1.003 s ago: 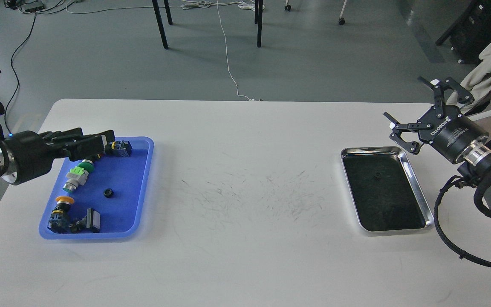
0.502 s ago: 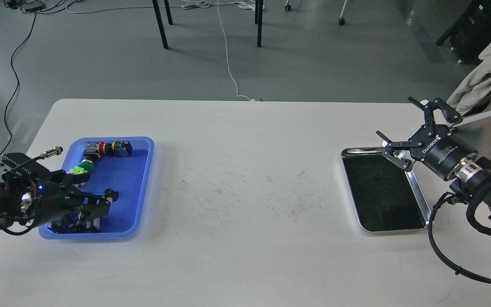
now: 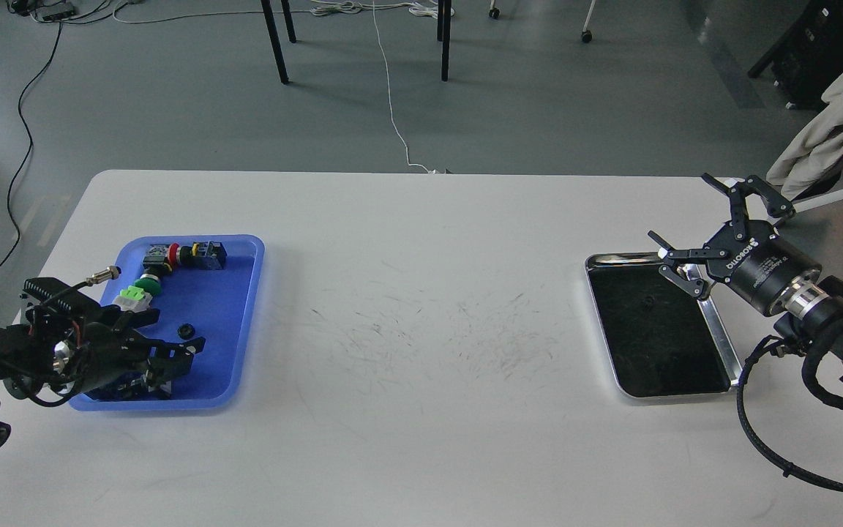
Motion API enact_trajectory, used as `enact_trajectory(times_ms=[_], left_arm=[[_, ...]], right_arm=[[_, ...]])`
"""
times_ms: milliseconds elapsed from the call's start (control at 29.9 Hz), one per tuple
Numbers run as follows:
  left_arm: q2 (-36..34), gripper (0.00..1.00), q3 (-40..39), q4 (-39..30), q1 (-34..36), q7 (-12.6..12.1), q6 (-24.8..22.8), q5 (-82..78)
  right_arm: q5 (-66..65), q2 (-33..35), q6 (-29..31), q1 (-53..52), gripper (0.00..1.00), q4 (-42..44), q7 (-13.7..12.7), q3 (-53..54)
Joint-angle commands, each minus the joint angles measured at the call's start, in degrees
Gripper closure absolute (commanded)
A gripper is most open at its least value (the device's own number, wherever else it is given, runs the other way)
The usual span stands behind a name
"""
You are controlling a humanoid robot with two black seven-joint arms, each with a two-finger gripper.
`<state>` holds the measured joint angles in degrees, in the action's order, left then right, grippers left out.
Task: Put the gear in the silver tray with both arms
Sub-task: 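Lower the left gripper into the blue tray and grasp another black gear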
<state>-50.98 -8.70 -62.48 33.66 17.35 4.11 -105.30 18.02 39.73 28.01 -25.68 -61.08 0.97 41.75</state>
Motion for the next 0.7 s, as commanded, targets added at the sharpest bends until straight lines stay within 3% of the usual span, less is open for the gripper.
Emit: enact_trajectory(times_ms=[0,167,502,568,669], left_arm=[[0.18,0.21,0.09,0.17,0.00,0.05,0.02,-0.08],[0.88,0.30,0.26,0.34,0.00,0.05,0.02,-0.08],[1.67,0.38,0.35,1.75,-0.09,0.05,0.02,-0.17],[1.67,0.48,0.44,1.75,-0.35,0.05,0.02,-0.17],[1.84,0.53,0.35,2.36,-0.53,0.05,0.02,-0.52]], right_arm=[[-0.09,0.00,-0.01,0.02,0.04,0.00,0.00,-0.01],[0.00,0.00,-0.01,0.02,0.04,0.00,0.00,-0.09],[-0.09,0.00,-0.01,0.02,0.04,0.00,0.00,-0.01],[0.00,0.00,-0.01,0.02,0.04,0.09,0.00,0.08],[-0.09,0.00,-0.01,0.02,0.04,0.17,0.00,-0.01]])
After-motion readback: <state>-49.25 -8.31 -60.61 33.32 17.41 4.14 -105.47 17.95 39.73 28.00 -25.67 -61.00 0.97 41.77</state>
